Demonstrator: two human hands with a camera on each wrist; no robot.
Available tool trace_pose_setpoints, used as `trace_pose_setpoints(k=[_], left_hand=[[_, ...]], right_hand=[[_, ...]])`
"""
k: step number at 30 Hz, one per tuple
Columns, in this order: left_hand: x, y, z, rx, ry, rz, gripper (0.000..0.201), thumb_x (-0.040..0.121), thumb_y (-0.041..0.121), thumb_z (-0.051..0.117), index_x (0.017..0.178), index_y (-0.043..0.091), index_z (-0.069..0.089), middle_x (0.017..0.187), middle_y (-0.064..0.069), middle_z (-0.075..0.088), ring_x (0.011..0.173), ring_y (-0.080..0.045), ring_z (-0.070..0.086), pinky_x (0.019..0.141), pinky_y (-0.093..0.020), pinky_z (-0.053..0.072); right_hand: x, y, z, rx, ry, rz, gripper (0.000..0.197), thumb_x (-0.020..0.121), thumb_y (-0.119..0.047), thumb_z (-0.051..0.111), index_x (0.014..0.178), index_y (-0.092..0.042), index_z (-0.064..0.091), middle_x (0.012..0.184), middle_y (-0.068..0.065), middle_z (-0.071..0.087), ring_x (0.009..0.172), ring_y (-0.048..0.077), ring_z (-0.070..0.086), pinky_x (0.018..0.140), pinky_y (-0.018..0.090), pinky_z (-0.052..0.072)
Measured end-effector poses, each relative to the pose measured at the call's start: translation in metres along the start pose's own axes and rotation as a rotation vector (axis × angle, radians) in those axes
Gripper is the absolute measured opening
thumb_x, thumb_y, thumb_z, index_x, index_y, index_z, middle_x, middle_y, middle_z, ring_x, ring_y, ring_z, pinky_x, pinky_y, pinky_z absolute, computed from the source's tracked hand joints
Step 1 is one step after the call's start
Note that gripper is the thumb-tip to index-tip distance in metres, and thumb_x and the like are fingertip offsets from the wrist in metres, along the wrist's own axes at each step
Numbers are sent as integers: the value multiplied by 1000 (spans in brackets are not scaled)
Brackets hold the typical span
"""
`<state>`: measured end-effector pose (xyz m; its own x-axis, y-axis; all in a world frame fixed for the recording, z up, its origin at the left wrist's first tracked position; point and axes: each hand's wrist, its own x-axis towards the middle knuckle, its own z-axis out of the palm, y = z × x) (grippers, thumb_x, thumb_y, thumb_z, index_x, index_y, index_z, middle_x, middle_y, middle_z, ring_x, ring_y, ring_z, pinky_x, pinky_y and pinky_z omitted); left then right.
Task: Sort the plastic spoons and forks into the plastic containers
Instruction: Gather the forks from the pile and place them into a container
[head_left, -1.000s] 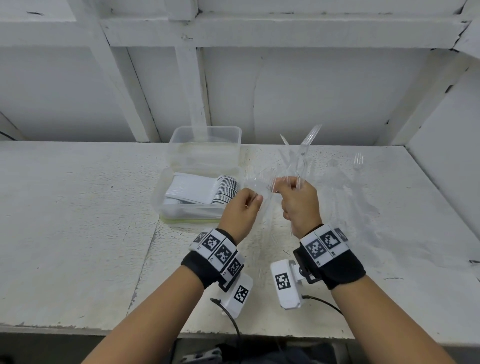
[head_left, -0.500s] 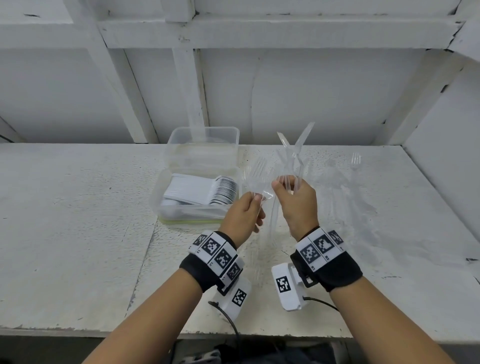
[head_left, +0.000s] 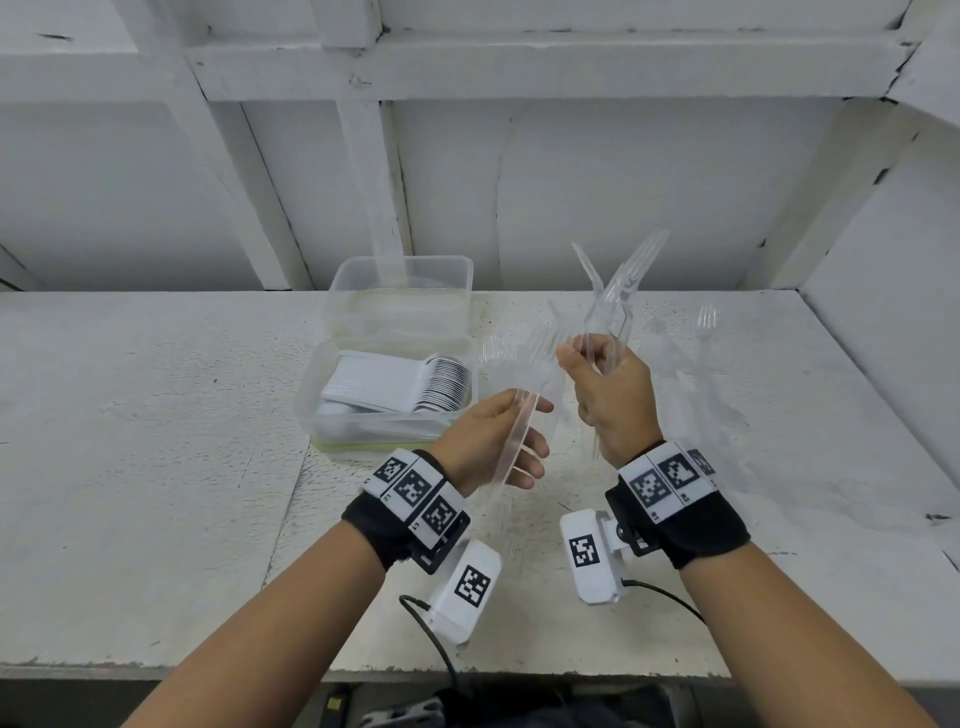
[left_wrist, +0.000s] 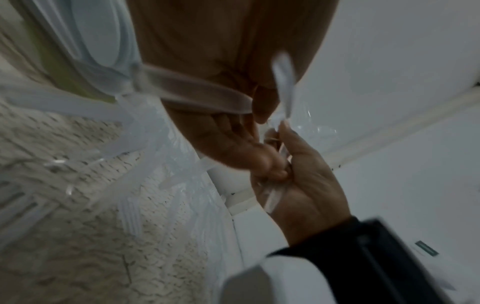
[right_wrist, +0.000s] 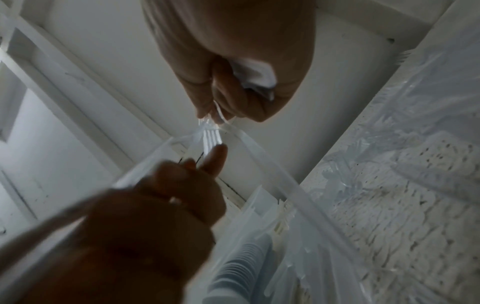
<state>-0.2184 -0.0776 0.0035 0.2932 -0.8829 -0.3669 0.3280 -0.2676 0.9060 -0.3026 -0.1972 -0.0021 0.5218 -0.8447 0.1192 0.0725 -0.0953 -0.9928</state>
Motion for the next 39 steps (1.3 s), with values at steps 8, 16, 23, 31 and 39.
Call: trace_pose_setpoints(k=[8, 16, 23, 31, 39], left_hand=[[6, -2, 10, -57, 29, -63, 51, 100, 48, 21, 80, 12, 51, 44, 1, 33, 33, -9, 24, 40, -12, 19], [8, -4, 10, -18, 8, 47, 34, 101, 24, 33, 74, 9, 46, 48, 1, 48, 42, -12, 50, 42, -21, 45], [15, -7, 0, 481, 345, 256, 29, 102, 31, 30, 93, 16, 53, 67, 9, 42, 59, -3, 41, 58, -24, 35], [24, -19, 2, 710, 403, 372, 26, 101, 21, 33, 93, 8, 54, 88, -6, 55, 84, -19, 52, 75, -25, 42], [21, -20, 7, 719, 383, 453, 18, 101, 21, 31, 92, 12, 44, 82, -6, 56, 77, -26, 58, 77, -42, 49]], right_hand=[[4, 5, 0, -71, -6, -15, 21, 87, -18, 65, 71, -21, 51, 54, -15, 48, 41, -2, 45, 42, 7, 34], [0, 6, 5, -141, 0, -24, 20, 84, -21, 67, 70, -21, 53, 70, -9, 57, 62, -3, 52, 63, 10, 42], [4, -1, 3, -98, 120, 112, 26, 86, -22, 64, 63, -17, 54, 56, -12, 54, 38, -1, 43, 51, 18, 32], [0, -5, 20, -119, 128, 144, 25, 85, -25, 65, 66, -14, 53, 71, 8, 63, 42, 4, 39, 49, 21, 33], [-5, -4, 32, 23, 206, 263, 26, 84, -26, 67, 66, -13, 56, 65, 0, 63, 32, 1, 40, 44, 21, 32]])
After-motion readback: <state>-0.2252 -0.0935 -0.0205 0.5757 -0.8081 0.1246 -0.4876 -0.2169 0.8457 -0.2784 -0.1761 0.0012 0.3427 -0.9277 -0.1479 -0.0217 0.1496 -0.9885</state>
